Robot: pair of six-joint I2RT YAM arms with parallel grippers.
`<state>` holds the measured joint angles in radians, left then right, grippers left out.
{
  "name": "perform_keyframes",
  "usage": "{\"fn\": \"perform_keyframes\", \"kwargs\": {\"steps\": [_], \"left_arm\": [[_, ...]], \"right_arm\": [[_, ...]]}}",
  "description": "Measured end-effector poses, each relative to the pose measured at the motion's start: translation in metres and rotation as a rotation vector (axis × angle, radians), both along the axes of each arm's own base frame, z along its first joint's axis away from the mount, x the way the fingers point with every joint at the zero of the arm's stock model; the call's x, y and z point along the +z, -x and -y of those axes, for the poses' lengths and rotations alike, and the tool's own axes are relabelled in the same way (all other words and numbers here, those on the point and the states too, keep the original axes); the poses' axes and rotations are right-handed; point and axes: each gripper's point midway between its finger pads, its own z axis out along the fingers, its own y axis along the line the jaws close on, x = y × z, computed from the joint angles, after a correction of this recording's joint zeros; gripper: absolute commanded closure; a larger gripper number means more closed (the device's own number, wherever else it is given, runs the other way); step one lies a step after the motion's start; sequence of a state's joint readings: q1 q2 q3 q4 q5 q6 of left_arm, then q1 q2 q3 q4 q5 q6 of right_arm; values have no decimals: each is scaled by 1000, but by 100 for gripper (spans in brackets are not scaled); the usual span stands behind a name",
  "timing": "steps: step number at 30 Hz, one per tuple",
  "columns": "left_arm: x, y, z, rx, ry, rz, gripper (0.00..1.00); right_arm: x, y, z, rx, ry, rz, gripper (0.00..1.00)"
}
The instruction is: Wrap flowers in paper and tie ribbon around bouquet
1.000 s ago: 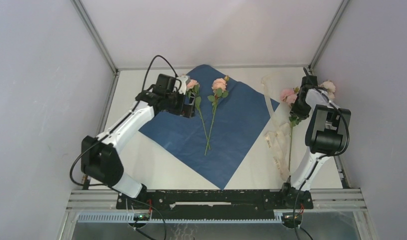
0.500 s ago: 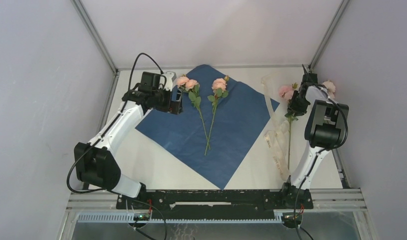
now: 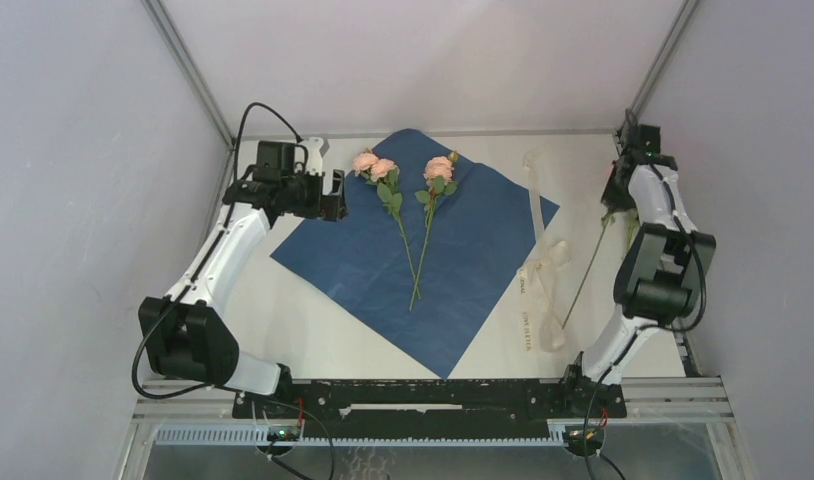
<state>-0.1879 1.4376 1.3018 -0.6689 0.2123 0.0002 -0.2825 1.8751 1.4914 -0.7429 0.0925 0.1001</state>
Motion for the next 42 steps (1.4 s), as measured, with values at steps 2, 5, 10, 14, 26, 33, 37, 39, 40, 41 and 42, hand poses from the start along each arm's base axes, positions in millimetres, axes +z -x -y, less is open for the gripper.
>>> {"fn": "perform_keyframes", "kwargs": {"steps": [2, 5, 10, 14, 26, 33, 37, 39, 40, 41, 42], "left_arm": [[0, -2, -7, 17, 3, 0, 0], [0, -4, -15, 39, 4, -1, 0], [3, -7, -29, 74, 15, 7, 0], [6, -8, -42, 106, 23, 13, 0], [13, 2, -54, 136, 30, 44, 0], [13, 2, -58, 146, 35, 46, 0], [13, 2, -56, 137, 44, 45, 0], [13, 2, -56, 134, 47, 45, 0], [13, 2, -55, 133, 48, 45, 0], [13, 2, -55, 132, 50, 45, 0], [13, 2, -55, 131, 50, 45, 0]], "right_arm": [[41, 0, 10, -22, 86, 67, 100], [121, 6, 20, -63, 256, 212, 100], [244, 16, -67, 136, 387, 544, 100], [273, 9, -199, 539, 90, 749, 100], [71, -100, -432, 800, -413, 380, 100], [-23, -94, -446, 769, -298, 157, 10], [6, -104, -407, 718, -157, 207, 7], [30, -100, -365, 667, -65, 229, 9], [44, -95, -339, 627, -18, 240, 11], [59, -91, -311, 582, 28, 253, 14], [72, -87, -278, 518, 72, 267, 16]]}}
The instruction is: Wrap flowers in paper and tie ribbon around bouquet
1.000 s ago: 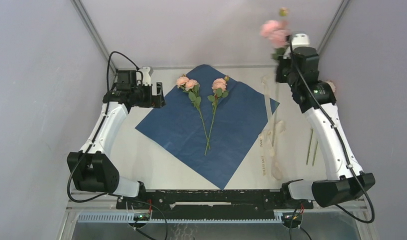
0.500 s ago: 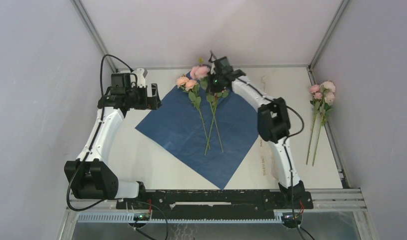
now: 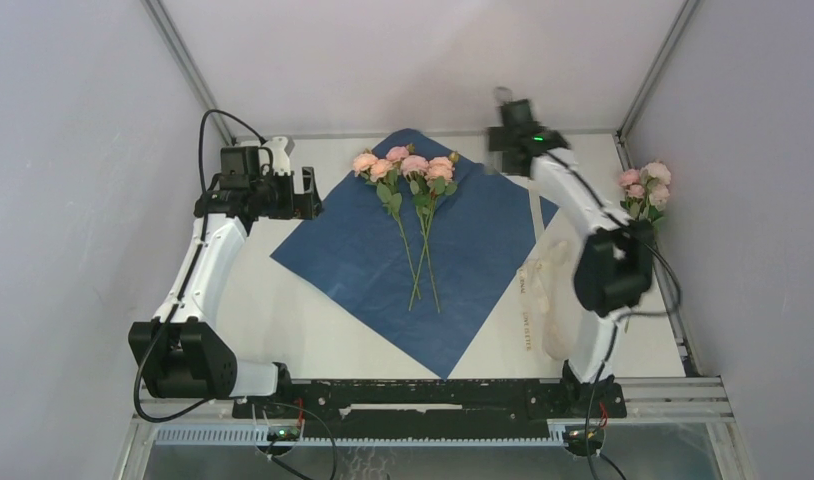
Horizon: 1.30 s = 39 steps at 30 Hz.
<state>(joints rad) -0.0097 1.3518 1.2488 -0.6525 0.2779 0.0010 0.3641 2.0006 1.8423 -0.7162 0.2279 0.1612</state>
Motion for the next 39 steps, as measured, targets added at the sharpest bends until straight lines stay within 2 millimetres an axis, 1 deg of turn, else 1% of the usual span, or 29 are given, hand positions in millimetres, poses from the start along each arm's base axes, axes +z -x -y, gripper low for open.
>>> {"fn": "perform_keyframes", "kwargs": {"steps": [2, 3, 4, 5, 6, 7, 8, 9, 10, 12, 14, 16, 18, 21, 23, 26, 30, 32, 35, 37, 38, 39], "left_arm": [[0, 0, 1, -5, 5, 0, 0], [0, 0, 2, -7, 7, 0, 0], [0, 1, 2, -10, 10, 0, 0], [1, 1, 3, -11, 11, 0, 0], [1, 1, 3, -13, 12, 0, 0], [1, 1, 3, -14, 13, -1, 0], [1, 1, 3, -15, 14, -1, 0], [0, 1, 4, -16, 15, -1, 0], [0, 1, 4, -17, 16, -1, 0], [0, 1, 4, -18, 17, -3, 0], [0, 1, 4, -19, 18, -3, 0], [0, 1, 4, -19, 18, -3, 0], [0, 1, 4, -19, 18, -4, 0], [-1, 0, 4, -18, 17, -7, 0], [-2, 0, 4, -18, 17, -9, 0], [-3, 0, 4, -17, 16, -10, 0], [-3, 0, 4, -16, 14, -11, 0], [-3, 0, 4, -16, 14, -11, 0], [-3, 0, 3, -17, 12, -10, 0], [-3, 0, 3, -19, 9, -9, 0], [-3, 0, 3, -19, 8, -9, 0], [-3, 0, 3, -18, 6, -9, 0]], "right_arm": [[21, 13, 78, -171, 63, 40, 22], [26, 24, 127, -286, 100, 50, 24], [26, 36, 168, -386, 135, 46, 25], [24, 47, 202, -471, 166, 35, 25], [16, 61, 239, -565, 198, 11, 25], [4, 78, 271, -646, 230, -28, 23], [-9, 92, 293, -702, 259, -75, 22], [-25, 107, 311, -749, 289, -132, 22], [-39, 118, 321, -775, 312, -182, 22], [-61, 128, 332, -796, 342, -255, 25], [-78, 130, 337, -801, 350, -299, 27], [-89, 132, 341, -807, 339, -322, 28], [-95, 130, 343, -808, 318, -327, 33], [-102, 128, 347, -815, 268, -322, 46], [-107, 128, 353, -826, 244, -325, 51], [-121, 126, 360, -835, 197, -346, 51], [-137, 119, 357, -815, 133, -370, 52], [-138, 116, 355, -806, 114, -373, 51], [-139, 106, 354, -791, 80, -365, 50], [-139, 100, 352, -779, 52, -361, 54], [-139, 97, 351, -771, 34, -362, 58], [-140, 95, 349, -759, 13, -364, 66]]}}
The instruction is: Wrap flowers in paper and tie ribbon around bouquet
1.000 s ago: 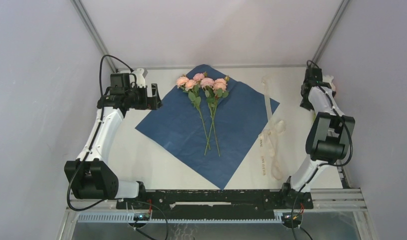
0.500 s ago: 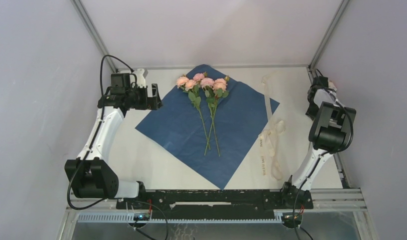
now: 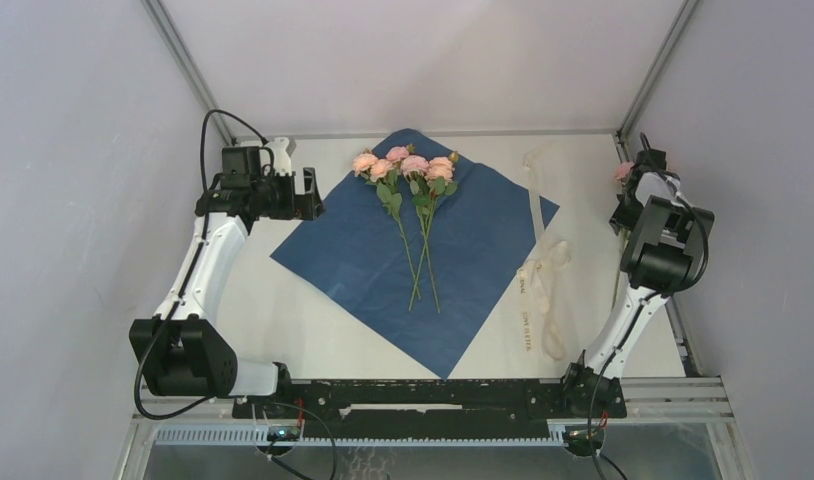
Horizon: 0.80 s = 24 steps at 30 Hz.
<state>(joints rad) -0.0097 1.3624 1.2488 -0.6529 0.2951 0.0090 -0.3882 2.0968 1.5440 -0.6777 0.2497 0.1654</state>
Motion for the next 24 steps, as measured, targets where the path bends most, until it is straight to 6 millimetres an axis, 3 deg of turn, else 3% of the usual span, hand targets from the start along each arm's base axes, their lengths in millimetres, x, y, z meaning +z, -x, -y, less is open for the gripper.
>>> {"fn": "perform_keyframes", "kwargs": {"steps": [3, 4, 9, 12, 15, 21, 24], "left_arm": [[0, 0, 0, 2, -2, 0, 0], [0, 0, 0, 2, -2, 0, 0], [0, 0, 0, 2, -2, 0, 0], [0, 0, -1, 1, -3, 0, 0], [0, 0, -1, -2, -6, 2, 0], [0, 0, -1, -10, -13, 5, 0], [0, 0, -1, -11, -14, 6, 0]], "right_arm": [[-2, -6, -8, 26, -70, 26, 97], [-2, -7, -11, 37, -88, 33, 100], [0, -9, -18, 65, -119, 53, 100], [14, -5, -24, 79, -116, 77, 100], [53, -1, -35, 107, -84, 161, 100], [187, -1, -70, 197, 36, 538, 100], [241, -1, -97, 254, 60, 711, 100]]}}
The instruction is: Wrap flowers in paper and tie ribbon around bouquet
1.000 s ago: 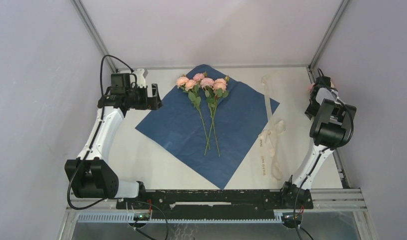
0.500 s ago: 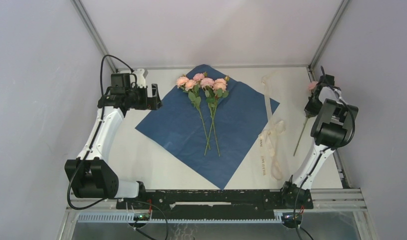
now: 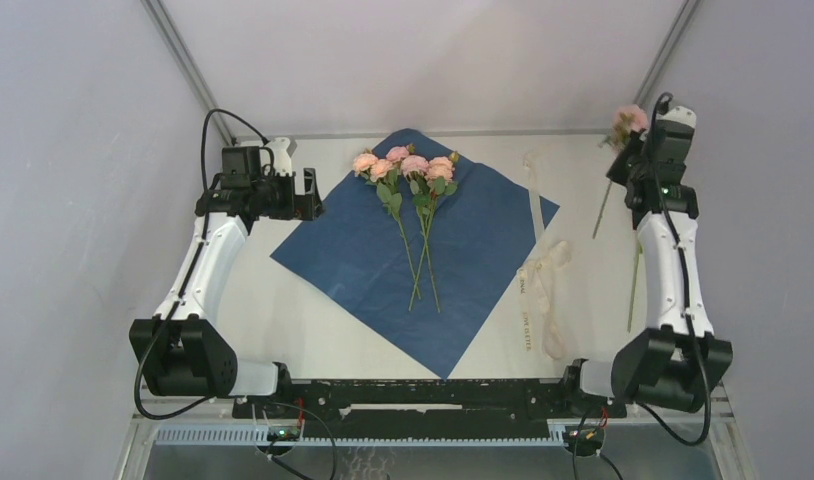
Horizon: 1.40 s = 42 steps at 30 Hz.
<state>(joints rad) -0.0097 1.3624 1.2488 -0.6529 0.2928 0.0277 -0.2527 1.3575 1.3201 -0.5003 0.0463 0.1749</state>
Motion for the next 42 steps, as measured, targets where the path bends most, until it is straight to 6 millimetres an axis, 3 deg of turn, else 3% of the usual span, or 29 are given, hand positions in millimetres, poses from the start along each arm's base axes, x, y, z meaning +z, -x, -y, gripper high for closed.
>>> {"fn": "perform_keyframes", "kwargs": {"steps": [3, 5, 6, 9, 10, 12, 15, 18, 19, 22, 25, 28, 30, 32, 34, 35, 37, 39, 41, 42], "left_arm": [[0, 0, 0, -1, -1, 0, 0], [0, 0, 0, -4, -4, 2, 0], [0, 0, 0, -4, -5, 2, 0], [0, 0, 0, -5, -6, 2, 0], [0, 0, 0, -5, -6, 2, 0], [0, 0, 0, -6, -7, 2, 0], [-4, 2, -1, -11, -12, -6, 0], [-9, 4, -1, -12, -14, -18, 0], [-10, 4, -1, -14, -16, -18, 0], [-10, 4, -1, -17, -18, -16, 0], [-10, 4, -1, -17, -18, -16, 0], [-10, 4, -1, -17, -18, -16, 0], [-10, 4, -1, -17, -18, -16, 0], [-10, 4, -1, -17, -18, -16, 0], [-10, 4, -1, -17, -18, -16, 0], [-10, 4, -1, -17, -18, -16, 0], [-10, 4, -1, -17, -17, -16, 0], [-10, 4, -1, -18, -17, -16, 0], [-9, 4, -1, -19, -16, -16, 0], [-9, 4, -1, -19, -16, -16, 0]], "right_arm": [[29, -7, -48, 107, -21, 115, 100], [36, -16, -104, 237, -57, 164, 100], [34, -20, -143, 324, -82, 179, 100], [18, -28, -240, 520, -163, 180, 100], [7, -31, -280, 586, -196, 174, 100], [-21, -32, -333, 660, -242, 139, 100], [-78, -30, -394, 715, -288, 54, 100], [-137, -29, -418, 693, -307, -55, 100], [-157, -31, -420, 674, -309, -92, 93], [-197, -32, -415, 617, -295, -176, 56], [-205, -28, -409, 597, -270, -209, 43], [-192, -27, -397, 584, -220, -207, 34], [-172, -26, -383, 572, -182, -189, 28], [-143, -30, -356, 543, -139, -154, 24], [-115, -39, -315, 473, -102, -118, 16], [-102, -46, -281, 405, -80, -104, 4], [-90, -59, -195, 217, -26, -107, 1], [-97, -57, -113, 30, 32, -159, 0], [-122, -36, -27, -166, 84, -277, 1], [-133, -25, -2, -224, 99, -328, 2]]}}
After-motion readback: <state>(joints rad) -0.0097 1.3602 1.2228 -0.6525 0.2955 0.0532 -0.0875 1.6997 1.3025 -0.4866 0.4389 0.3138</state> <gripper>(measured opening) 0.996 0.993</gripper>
